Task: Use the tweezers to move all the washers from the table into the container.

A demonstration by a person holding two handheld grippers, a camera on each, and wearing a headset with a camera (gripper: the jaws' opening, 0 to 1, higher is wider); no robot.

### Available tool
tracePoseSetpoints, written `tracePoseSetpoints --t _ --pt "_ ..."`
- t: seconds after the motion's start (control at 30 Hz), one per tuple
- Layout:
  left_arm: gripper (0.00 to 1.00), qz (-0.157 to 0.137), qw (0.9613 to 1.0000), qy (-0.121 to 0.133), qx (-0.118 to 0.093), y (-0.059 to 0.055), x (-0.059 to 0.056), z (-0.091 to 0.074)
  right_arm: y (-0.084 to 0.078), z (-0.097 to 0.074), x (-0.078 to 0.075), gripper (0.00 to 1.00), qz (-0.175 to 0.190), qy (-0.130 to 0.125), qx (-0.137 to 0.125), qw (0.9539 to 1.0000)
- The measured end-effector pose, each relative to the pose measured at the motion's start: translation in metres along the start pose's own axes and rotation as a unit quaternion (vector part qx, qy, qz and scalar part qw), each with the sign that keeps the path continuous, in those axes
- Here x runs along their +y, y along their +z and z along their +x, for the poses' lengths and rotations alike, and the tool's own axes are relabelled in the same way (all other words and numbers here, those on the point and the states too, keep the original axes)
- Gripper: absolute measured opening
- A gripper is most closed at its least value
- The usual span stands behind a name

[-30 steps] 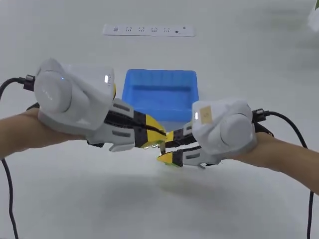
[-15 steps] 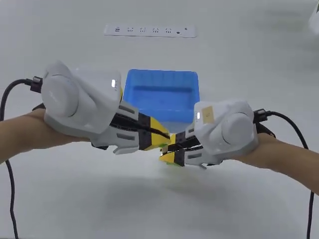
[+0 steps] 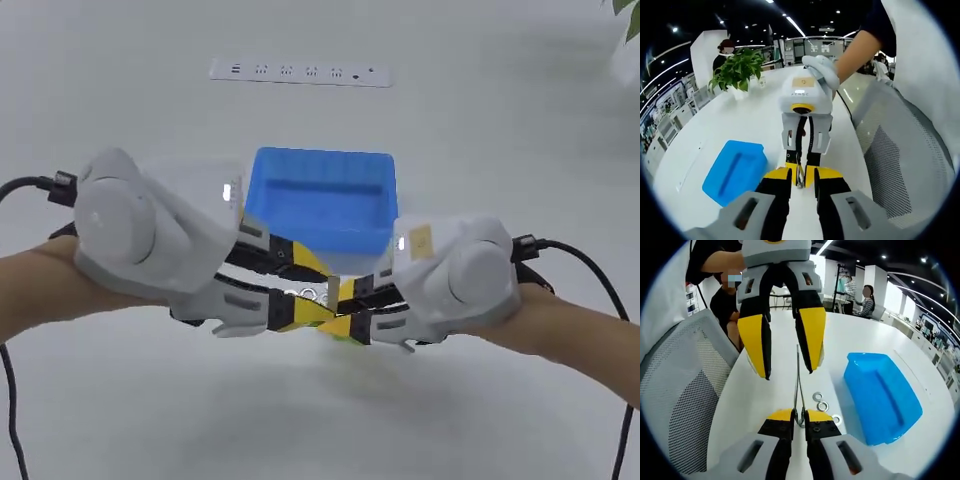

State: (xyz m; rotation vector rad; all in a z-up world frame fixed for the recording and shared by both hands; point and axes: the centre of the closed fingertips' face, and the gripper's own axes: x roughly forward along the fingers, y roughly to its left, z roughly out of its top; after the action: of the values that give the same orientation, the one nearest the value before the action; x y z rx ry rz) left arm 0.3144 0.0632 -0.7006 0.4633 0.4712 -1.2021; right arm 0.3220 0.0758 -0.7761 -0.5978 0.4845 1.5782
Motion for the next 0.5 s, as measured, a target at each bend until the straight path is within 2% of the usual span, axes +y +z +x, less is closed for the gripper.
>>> tracePoseSetpoints --t 0.07,0.1,0.17,0.27,0.4,0.5 --pt "0.29 -0.040 0.9990 0.012 -0.017 0.001 0.001 -0.006 0.002 -0.002 0.000 0.09 0.004 -0.001 -0.001 1.0000" --pt "0.33 -0.080 0.9960 0.019 -0.034 0.002 0.001 -0.012 0.005 -0.004 0.001 0.09 0.013 0.001 -0.007 0.9999" --pt "0.39 -0.104 0.9924 0.037 -0.054 0.003 0.004 -0.020 0.008 -0.006 0.002 0.09 0.018 0.000 -0.010 0.9998" --pt "0.43 -0.095 0.9932 0.051 -0.046 -0.005 0.002 -0.029 0.012 -0.008 0.005 0.09 0.016 -0.001 -0.009 0.9998" --pt "0.55 -0.089 0.9930 0.073 -0.030 -0.017 -0.001 -0.039 0.019 -0.013 0.007 0.09 0.016 0.003 -0.011 0.9998" --pt "0.56 -0.083 0.9929 0.083 -0.017 -0.026 0.000 -0.046 0.022 -0.015 0.007 0.09 0.006 0.002 -0.006 1.0000"
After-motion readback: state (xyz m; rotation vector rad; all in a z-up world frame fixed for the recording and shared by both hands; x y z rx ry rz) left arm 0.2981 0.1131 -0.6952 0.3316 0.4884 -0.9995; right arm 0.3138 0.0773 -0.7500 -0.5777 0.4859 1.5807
